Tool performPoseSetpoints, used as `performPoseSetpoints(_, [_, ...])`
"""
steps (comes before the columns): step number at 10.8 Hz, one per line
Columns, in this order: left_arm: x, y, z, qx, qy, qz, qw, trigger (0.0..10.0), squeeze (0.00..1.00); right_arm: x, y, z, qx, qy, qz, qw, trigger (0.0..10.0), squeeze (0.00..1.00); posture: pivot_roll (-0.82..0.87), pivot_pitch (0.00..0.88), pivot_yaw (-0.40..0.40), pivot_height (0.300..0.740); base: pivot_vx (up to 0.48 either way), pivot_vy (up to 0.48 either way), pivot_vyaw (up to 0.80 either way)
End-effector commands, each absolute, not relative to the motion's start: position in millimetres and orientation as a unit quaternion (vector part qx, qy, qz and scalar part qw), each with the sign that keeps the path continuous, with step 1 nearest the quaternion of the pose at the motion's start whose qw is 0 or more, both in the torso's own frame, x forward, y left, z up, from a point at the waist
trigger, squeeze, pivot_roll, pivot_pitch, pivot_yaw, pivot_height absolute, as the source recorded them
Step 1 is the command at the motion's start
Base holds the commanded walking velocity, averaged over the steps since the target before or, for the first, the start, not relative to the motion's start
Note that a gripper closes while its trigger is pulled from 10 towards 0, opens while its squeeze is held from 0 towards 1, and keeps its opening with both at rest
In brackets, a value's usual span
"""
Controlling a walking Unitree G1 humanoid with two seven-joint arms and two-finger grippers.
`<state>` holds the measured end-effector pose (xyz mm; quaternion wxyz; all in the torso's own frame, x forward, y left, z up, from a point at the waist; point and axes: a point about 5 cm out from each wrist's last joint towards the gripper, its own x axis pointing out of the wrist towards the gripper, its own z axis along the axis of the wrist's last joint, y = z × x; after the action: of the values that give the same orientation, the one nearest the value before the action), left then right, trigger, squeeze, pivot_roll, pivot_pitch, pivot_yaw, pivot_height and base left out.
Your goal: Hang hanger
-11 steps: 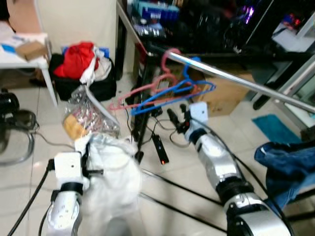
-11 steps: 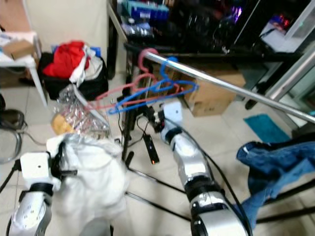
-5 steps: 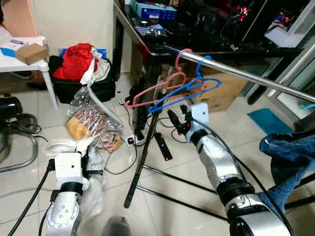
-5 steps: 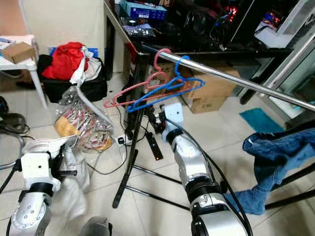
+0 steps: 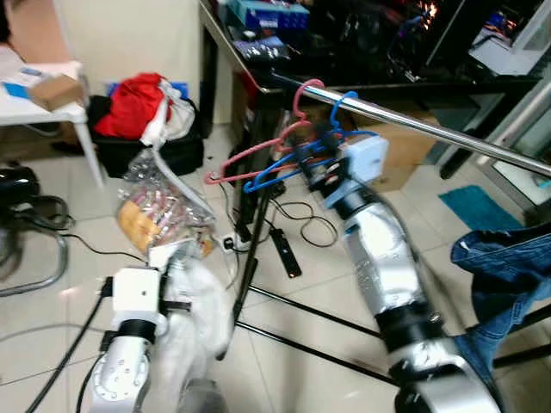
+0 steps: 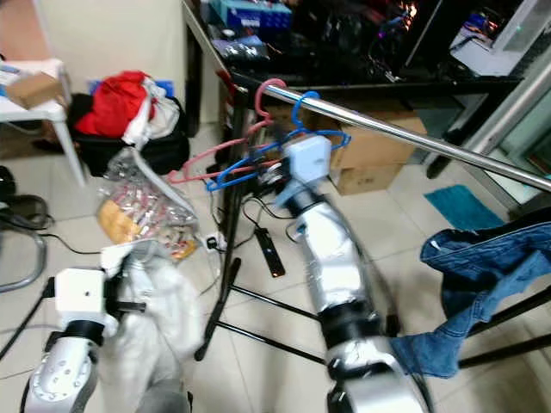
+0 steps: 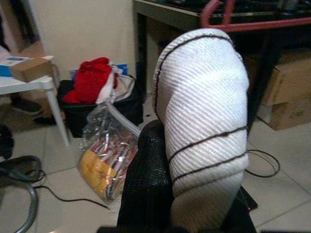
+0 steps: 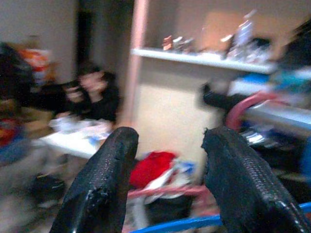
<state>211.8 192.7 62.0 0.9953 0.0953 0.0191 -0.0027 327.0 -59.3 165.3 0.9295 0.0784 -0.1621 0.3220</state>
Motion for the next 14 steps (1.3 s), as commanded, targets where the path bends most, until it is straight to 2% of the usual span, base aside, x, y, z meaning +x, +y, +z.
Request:
performPoseSetpoints(1, [215,183,67,0.099,0.000,-0.023,0.995,10.0,0.00,325,-57,158,0.081,-0.137,0.342,0.926,10.0,0.00,0.38,0.068,-0.162,0.740,0.000,0.000,0.00])
performPoseSetpoints(4, [214,178,65,0.108,0.000,-0.034,0.994,10.0,0.00,321,-23,152,0.093,-0.100,0.390,0.911,10.0,0.00,0.38,0.076,-0.166,0.740,0.000,0.000,0.00])
performPoseSetpoints(8, [212,176,62,0.114,0.004,-0.035,0.993,10.0,0.00,316,18,177,0.114,-0.125,0.441,0.881,10.0,0.00,0.39,0.078,-0.172,0.740,0.000,0.000,0.00])
performPoseSetpoints(9, [213,175,62,0.116,0.003,-0.039,0.992,10.0,0.00,315,26,170,0.092,-0.107,0.448,0.883,10.0,0.00,0.39,0.078,-0.172,0.740,0.000,0.000,0.00])
performPoseSetpoints(11, [215,174,63,0.117,0.001,-0.039,0.992,10.0,0.00,316,30,137,0.038,-0.037,0.425,0.904,10.0,0.00,0.39,0.076,-0.174,0.740,0.000,0.000,0.00])
performPoseSetpoints(14, [217,175,64,0.121,-0.002,-0.041,0.992,10.0,0.00,323,30,133,0.023,-0.029,0.375,0.926,10.0,0.00,0.39,0.077,-0.170,0.740,0.000,0.000,0.00])
